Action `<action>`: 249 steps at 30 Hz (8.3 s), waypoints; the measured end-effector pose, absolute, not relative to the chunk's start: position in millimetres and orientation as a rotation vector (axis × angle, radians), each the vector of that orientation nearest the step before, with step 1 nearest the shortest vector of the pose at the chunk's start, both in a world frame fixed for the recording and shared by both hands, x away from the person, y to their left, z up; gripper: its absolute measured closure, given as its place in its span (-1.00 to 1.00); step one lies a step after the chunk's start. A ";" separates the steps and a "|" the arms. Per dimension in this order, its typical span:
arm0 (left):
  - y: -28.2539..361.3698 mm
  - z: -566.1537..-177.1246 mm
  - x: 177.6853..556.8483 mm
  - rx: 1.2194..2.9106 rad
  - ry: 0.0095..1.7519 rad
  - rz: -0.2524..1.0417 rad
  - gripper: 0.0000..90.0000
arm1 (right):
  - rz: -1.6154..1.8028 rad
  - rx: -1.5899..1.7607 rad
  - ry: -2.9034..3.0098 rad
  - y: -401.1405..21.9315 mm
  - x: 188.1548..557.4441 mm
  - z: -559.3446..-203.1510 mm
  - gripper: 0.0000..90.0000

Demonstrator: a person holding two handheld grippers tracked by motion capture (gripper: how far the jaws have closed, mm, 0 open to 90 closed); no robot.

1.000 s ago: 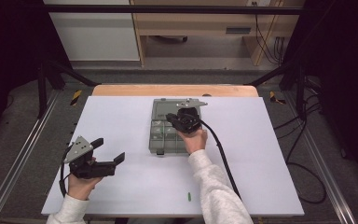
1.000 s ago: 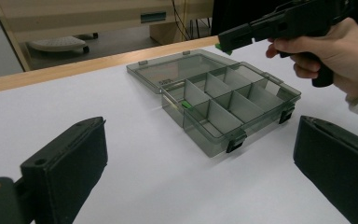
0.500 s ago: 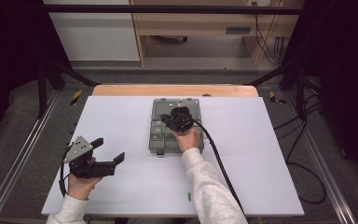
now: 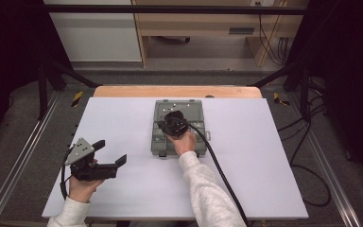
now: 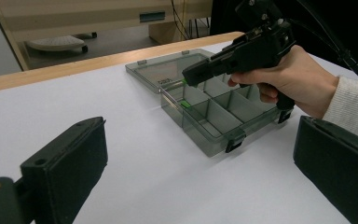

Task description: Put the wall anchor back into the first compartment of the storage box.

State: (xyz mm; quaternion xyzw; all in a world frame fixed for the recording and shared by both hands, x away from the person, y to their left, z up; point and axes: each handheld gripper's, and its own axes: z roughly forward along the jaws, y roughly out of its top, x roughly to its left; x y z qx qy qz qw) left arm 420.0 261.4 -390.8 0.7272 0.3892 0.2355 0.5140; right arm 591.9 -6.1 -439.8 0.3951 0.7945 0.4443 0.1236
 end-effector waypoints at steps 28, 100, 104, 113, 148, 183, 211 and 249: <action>260.0 -391.7 420.3 1.752 0.940 0.564 -0.95 | 1.303 1.114 2.115 -76.2 523.5 -392.9 -0.78; 256.3 -392.9 419.0 1.762 0.937 0.561 -0.95 | 1.019 0.989 2.531 -110.6 372.5 -476.8 0.67; 256.4 -392.9 419.1 1.762 0.938 0.560 -0.95 | 1.046 1.028 2.555 -117.2 377.2 -476.6 0.86; 256.3 -393.0 419.2 1.763 0.938 0.559 -0.95 | 1.079 1.084 2.589 -121.1 382.5 -475.5 0.88; 256.5 -394.0 420.1 1.768 0.933 0.557 -0.95 | 1.447 1.098 2.173 -117.3 468.6 -389.8 0.89; 257.9 -394.4 421.1 1.768 0.929 0.553 -0.95 | 1.388 1.126 2.113 -57.8 551.3 -384.4 0.89; 256.4 -394.2 420.4 1.771 0.920 0.552 -0.95 | 1.345 1.163 2.201 -12.9 583.9 -416.2 0.89; 256.3 -395.0 420.8 1.773 0.924 0.550 -0.95 | 1.292 1.180 2.240 -25.0 573.0 -415.2 -0.48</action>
